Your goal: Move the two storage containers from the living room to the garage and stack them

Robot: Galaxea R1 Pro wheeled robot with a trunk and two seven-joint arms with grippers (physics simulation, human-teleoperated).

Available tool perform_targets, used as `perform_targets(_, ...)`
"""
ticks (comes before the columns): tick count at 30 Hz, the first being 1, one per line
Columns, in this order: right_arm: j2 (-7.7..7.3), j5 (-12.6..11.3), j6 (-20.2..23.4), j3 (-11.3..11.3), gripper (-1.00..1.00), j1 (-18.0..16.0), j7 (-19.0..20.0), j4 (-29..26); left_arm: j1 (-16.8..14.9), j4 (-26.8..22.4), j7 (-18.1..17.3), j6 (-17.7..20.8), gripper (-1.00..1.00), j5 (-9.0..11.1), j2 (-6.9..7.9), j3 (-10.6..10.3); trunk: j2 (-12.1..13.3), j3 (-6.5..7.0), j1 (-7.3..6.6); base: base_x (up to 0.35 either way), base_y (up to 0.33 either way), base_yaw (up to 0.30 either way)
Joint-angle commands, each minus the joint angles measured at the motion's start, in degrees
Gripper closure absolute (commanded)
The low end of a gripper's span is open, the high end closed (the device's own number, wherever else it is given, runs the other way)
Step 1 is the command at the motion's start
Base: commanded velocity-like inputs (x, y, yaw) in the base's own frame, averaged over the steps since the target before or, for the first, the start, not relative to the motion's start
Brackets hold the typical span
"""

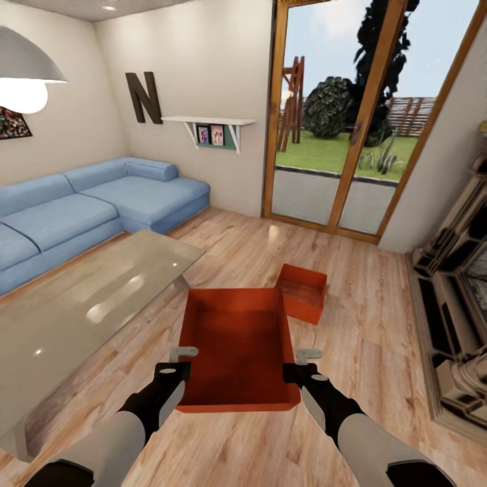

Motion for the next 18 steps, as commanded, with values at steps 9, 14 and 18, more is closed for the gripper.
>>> perform_targets(9,-0.06,-0.11,0.34,0.03,1.00,-0.02,-0.11,-0.31,-0.05,-0.02,0.74,0.53,1.00,0.20,1.06,3.10,-0.11,0.72,0.03,0.000,0.000,0.000)
perform_targets(14,-0.06,-0.11,0.34,0.04,1.00,-0.02,-0.11,-0.31,-0.05,-0.02,0.74,0.53,1.00,0.20,1.06,3.07,-0.11,1.18,0.03,0.000,0.000,0.000)
perform_targets(18,-0.06,-0.11,0.34,0.04,1.00,-0.02,-0.11,-0.31,-0.05,-0.02,0.74,0.53,1.00,0.20,1.12,3.11,-0.11,1.54,0.03,0.000,0.000,0.000)
